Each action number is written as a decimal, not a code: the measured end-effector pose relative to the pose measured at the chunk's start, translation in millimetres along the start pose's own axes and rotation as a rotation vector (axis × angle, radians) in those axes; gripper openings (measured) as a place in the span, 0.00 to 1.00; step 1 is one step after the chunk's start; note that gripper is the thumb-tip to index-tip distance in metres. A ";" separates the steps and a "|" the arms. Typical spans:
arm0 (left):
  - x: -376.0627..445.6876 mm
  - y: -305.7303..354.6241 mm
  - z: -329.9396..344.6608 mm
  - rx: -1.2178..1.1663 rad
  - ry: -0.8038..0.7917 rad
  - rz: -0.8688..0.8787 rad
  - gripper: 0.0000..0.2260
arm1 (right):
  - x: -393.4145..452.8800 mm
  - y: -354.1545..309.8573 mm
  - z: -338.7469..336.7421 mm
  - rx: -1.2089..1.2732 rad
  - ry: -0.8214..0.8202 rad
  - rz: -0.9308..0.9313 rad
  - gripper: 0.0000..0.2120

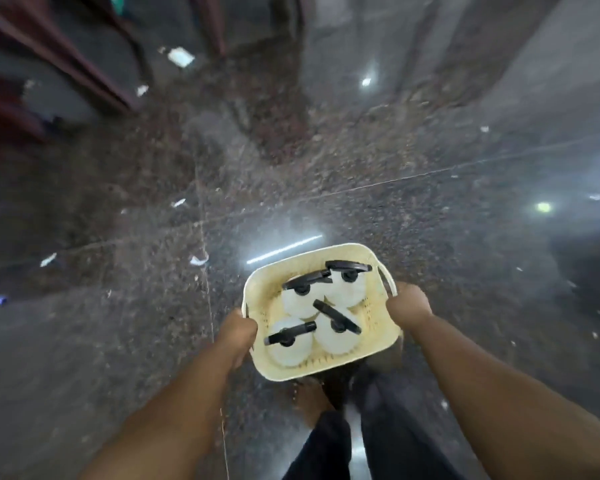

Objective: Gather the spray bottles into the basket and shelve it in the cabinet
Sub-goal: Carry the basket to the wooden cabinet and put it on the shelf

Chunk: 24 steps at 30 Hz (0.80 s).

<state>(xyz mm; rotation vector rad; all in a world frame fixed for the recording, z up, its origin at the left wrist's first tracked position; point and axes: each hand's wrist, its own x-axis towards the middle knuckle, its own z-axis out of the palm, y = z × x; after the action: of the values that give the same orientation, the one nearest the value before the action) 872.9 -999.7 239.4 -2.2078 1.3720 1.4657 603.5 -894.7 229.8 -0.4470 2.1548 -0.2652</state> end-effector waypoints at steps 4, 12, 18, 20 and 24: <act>-64.1 34.3 30.4 0.135 -0.058 0.182 0.15 | -63.2 81.5 -40.1 0.236 0.078 0.048 0.12; -251.1 53.2 176.6 0.428 -0.215 0.545 0.10 | -218.8 314.4 -96.1 0.693 0.418 0.297 0.13; -437.9 -16.6 317.8 0.646 -0.378 0.743 0.05 | -394.0 520.7 -92.9 0.962 0.642 0.495 0.12; -509.0 -54.5 367.8 0.774 -0.455 0.837 0.08 | -463.1 592.5 -83.2 1.010 0.737 0.566 0.12; -622.0 -130.7 454.5 0.967 -0.694 0.915 0.15 | -591.3 699.2 -56.8 1.069 0.826 0.743 0.10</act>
<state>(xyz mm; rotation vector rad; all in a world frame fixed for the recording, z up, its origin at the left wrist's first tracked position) 613.4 -296.2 459.0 -0.4195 2.1842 1.1079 721.8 -13.6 456.0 1.2229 2.3386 -1.2133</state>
